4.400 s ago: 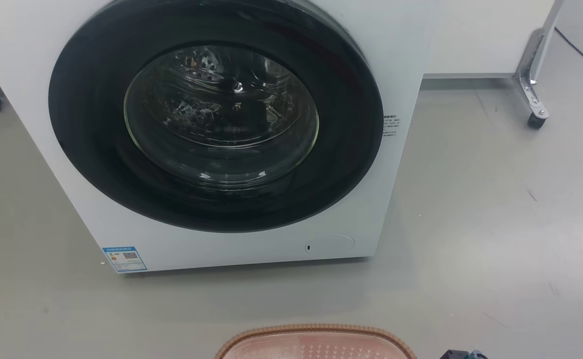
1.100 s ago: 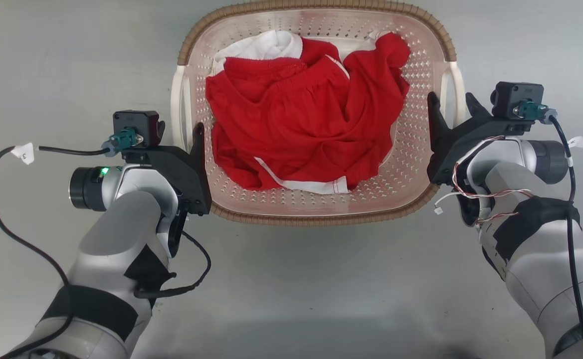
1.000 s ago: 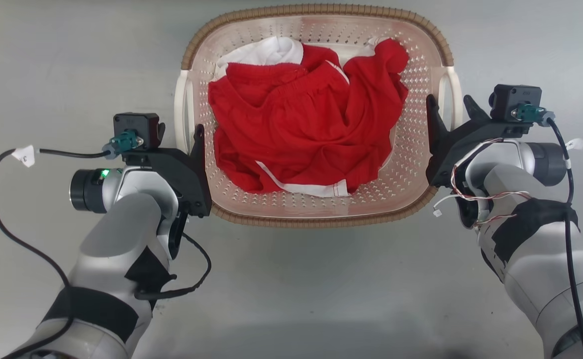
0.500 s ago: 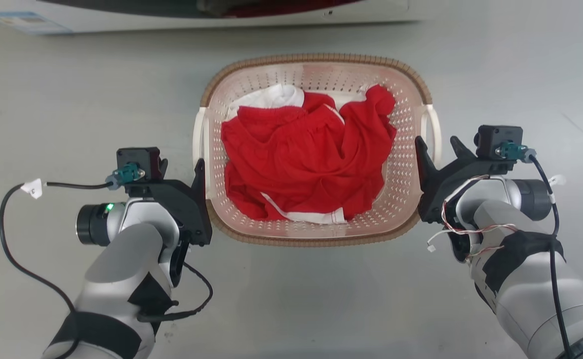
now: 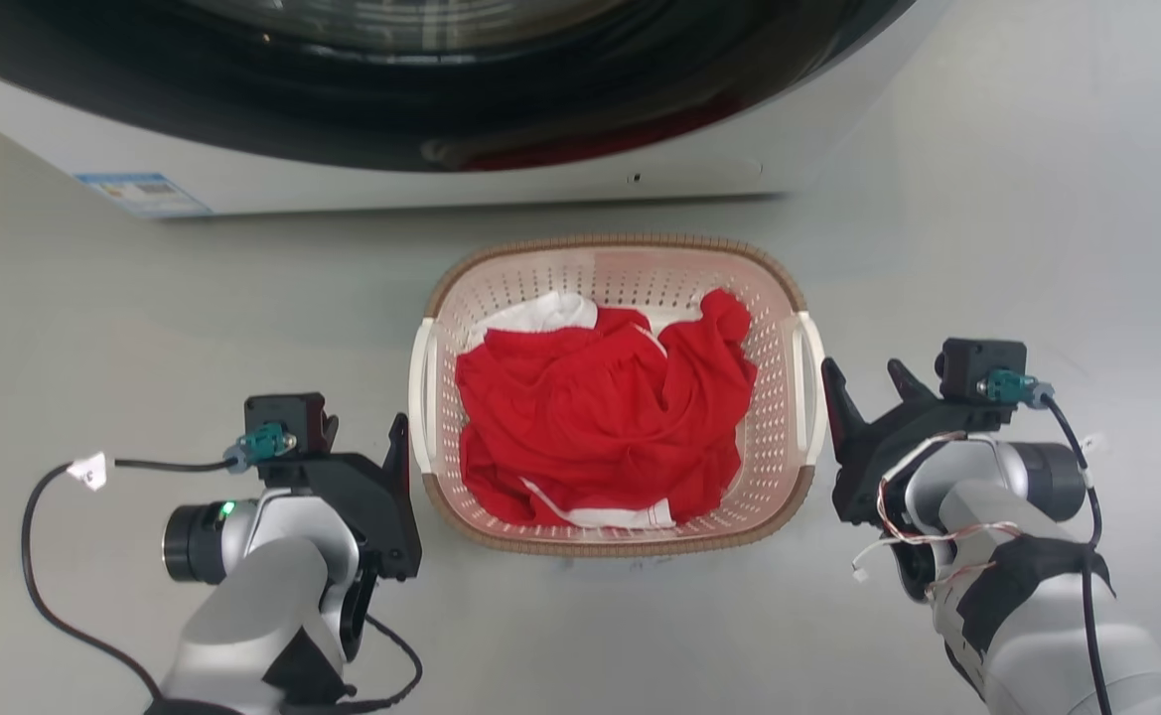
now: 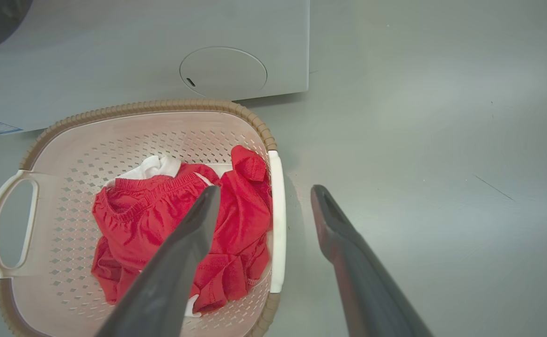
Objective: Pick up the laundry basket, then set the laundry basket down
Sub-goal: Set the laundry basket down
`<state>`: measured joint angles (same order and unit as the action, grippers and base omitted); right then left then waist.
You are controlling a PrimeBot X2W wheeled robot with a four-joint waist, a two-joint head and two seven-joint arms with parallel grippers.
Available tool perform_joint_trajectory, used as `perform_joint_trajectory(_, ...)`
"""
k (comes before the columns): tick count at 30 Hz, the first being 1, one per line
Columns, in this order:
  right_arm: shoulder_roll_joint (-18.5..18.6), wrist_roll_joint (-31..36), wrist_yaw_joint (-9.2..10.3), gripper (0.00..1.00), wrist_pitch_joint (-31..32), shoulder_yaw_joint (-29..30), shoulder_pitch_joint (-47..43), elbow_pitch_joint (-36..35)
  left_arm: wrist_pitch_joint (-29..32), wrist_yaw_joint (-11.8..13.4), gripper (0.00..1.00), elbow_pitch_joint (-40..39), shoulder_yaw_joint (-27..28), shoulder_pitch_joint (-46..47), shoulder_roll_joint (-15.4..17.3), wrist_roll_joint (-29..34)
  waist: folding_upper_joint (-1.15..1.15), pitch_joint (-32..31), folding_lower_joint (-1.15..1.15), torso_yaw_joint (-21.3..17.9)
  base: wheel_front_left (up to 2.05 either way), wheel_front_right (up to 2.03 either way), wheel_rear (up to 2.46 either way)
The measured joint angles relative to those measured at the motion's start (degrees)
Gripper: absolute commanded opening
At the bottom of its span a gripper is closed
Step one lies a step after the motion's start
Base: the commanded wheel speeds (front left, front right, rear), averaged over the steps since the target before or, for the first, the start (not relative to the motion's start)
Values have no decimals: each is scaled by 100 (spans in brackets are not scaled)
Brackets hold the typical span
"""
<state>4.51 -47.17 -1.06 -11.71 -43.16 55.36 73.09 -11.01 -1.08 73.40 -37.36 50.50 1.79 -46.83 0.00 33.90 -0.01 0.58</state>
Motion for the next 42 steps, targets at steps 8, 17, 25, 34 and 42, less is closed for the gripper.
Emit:
perform_joint_trajectory(8,-8,-55,-80,100,-142,42,-477,15,-183,-44,100,15,-4,-436,1,1,0,-676,-1,-37,0,0,0)
perform_joint_trajectory(17,0,-124,-98,100,-219,146,-985,25,-299,-42,100,20,29,-932,52,1,0,-1420,-1,-71,0,0,0)
perform_joint_trajectory(25,119,-129,-94,100,-254,278,-1290,-156,-327,78,100,-256,123,-1169,124,25,-1,-1965,0,-120,0,0,0)
perform_joint_trajectory(34,297,64,68,100,-256,445,-1594,-886,-328,298,100,-942,313,-1523,360,191,0,-2395,0,-168,0,0,0)
perform_joint_trajectory(42,465,382,364,100,-257,610,-2034,-1690,-328,516,100,-1635,524,-1941,544,452,-1,-2698,0,-185,0,0,0)
